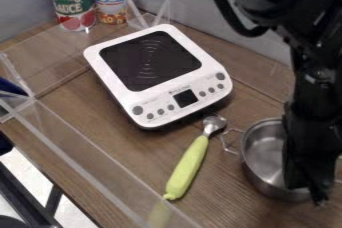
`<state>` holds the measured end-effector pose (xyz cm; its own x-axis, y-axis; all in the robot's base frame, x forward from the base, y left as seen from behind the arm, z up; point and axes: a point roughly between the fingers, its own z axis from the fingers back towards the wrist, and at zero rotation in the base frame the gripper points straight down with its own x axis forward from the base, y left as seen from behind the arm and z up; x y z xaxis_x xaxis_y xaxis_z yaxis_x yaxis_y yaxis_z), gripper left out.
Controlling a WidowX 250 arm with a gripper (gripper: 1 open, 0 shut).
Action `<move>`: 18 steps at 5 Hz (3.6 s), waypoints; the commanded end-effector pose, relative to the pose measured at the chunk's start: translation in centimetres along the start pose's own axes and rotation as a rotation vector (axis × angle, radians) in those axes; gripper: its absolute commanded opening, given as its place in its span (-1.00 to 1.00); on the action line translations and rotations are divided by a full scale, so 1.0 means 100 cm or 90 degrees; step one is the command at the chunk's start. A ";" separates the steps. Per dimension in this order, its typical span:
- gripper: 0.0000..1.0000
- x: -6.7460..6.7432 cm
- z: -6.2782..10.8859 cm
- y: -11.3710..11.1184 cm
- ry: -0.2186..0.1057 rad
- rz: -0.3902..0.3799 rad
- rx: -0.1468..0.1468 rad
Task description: Remove silver pot from the white and black stove top and place it on the table
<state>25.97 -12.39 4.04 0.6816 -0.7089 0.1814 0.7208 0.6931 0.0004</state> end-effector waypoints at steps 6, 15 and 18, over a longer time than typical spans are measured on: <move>1.00 -0.008 0.015 0.011 -0.046 0.056 0.001; 1.00 -0.010 0.019 -0.004 -0.050 -0.099 -0.032; 1.00 -0.009 0.004 0.000 -0.035 -0.016 -0.022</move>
<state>24.94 -11.28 3.56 0.6648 -0.7156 0.2145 0.7380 0.6736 -0.0400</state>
